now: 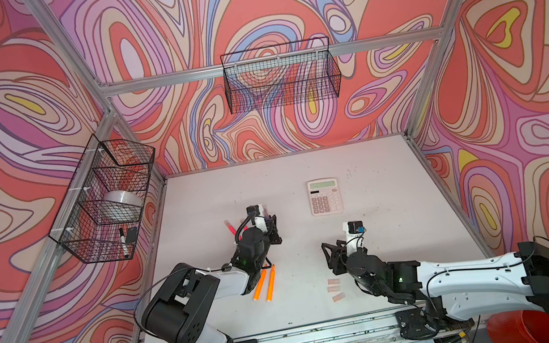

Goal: Insert the pens into the pen caps
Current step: 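Lay the capped purple marker down with the left gripper while the right draws back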

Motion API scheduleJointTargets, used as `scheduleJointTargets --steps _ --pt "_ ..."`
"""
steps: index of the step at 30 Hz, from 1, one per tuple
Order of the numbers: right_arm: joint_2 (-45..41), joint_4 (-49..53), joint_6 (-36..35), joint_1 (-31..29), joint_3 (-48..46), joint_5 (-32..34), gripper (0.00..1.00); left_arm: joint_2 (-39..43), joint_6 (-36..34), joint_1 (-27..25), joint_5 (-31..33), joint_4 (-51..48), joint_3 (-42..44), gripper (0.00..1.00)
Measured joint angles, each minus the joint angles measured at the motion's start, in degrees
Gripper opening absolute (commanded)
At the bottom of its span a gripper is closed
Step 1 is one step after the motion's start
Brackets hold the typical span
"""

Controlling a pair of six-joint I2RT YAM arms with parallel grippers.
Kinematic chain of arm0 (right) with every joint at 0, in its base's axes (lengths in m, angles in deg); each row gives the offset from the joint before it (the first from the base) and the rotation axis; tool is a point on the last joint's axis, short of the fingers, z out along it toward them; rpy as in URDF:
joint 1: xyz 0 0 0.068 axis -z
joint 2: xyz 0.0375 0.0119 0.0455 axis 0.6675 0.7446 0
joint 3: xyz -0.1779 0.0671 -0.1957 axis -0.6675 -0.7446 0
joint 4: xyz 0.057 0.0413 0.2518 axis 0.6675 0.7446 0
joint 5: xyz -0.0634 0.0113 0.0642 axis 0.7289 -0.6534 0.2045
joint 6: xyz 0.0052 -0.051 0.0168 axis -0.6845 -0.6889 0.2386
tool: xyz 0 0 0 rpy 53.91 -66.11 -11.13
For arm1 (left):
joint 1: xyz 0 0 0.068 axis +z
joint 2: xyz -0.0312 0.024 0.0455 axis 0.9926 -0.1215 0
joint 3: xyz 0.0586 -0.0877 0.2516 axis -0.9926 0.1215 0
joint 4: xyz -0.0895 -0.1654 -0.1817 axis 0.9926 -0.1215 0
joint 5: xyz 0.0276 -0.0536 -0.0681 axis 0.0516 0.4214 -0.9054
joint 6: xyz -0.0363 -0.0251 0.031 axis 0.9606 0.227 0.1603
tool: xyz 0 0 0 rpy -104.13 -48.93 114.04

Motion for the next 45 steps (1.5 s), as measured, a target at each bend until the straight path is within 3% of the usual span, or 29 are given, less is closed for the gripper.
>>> scheduleJointTargets --steps 7,15,22,36,41,45 --pt "0.37 0.42 0.74 0.11 0.00 0.11 0.60 -3.56 4.85 1.31 4.83 -25.38 -17.31 0.00" --pt "1.70 0.46 1.03 0.26 0.00 0.09 0.61 -11.32 6.80 3.17 5.33 -39.06 -22.05 0.00" --pt "2.01 0.48 1.14 0.39 0.00 0.04 0.61 -14.53 7.41 5.18 5.01 -42.32 -23.02 0.00" --pt "2.93 0.50 1.18 0.72 0.00 -0.24 0.62 -17.35 8.55 5.90 7.34 -38.97 -24.04 0.00" --pt "2.99 0.50 1.36 0.81 0.00 -0.24 0.62 -17.49 8.72 5.90 8.79 -38.49 -23.80 0.13" --pt "3.56 0.48 1.57 0.81 0.00 -0.31 0.62 -17.49 8.70 5.90 9.44 -37.92 -23.43 0.18"
